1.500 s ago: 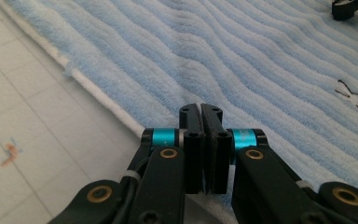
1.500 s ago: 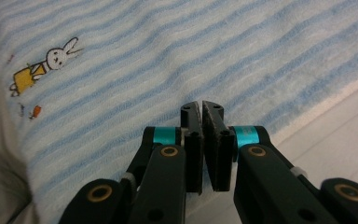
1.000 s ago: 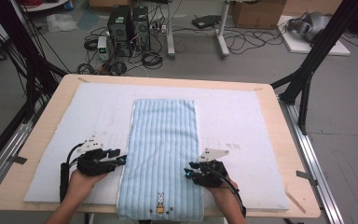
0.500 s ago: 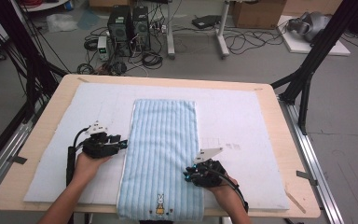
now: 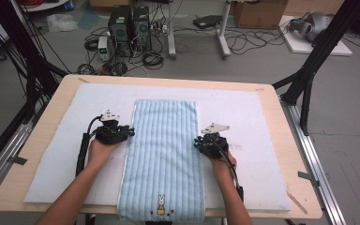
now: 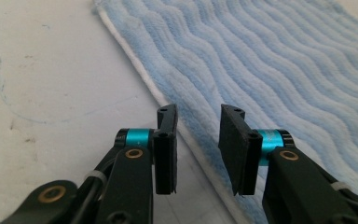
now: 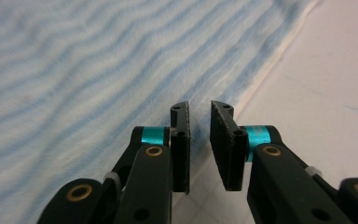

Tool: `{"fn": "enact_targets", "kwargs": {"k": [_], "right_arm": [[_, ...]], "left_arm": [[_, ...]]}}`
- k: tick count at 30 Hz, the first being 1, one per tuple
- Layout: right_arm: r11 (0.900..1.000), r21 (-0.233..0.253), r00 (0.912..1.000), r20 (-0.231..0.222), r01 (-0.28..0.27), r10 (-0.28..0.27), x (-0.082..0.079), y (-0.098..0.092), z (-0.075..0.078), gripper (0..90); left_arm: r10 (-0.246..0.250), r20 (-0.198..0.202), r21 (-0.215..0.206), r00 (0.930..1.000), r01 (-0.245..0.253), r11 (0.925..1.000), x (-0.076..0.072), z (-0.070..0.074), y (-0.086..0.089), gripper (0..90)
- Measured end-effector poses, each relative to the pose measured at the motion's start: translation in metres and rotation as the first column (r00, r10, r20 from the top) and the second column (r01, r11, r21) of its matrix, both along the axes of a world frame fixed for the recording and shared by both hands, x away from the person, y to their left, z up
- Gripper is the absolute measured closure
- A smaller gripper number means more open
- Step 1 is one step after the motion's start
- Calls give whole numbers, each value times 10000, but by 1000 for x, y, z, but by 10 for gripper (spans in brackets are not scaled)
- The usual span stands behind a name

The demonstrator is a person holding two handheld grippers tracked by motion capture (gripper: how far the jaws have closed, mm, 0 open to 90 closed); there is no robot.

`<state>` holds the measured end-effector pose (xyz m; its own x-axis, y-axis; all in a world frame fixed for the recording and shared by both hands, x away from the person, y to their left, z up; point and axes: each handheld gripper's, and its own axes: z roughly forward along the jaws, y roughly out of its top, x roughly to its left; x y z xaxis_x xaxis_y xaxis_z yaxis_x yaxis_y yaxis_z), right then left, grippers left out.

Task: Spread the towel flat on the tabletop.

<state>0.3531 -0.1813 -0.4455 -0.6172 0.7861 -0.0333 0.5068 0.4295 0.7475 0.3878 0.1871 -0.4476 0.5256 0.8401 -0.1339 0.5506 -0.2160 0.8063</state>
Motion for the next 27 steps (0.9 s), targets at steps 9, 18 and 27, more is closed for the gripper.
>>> {"fn": "enact_targets", "kwargs": {"k": [9,18,27], "right_arm": [[9987,-290,9990,-171,418,-423,-4,-3,4,708],[9928,762,9955,139,927,-940,-8,-20,10,640],[9886,929,9926,184,1182,-1204,8,-19,10,629]], "left_arm": [[505,-100,249,9987,-502,9984,18,0,-6,622],[630,53,747,9980,-633,9952,33,-2,-14,859],[1230,-72,452,9924,-1226,9914,35,-1,-4,572]]}}
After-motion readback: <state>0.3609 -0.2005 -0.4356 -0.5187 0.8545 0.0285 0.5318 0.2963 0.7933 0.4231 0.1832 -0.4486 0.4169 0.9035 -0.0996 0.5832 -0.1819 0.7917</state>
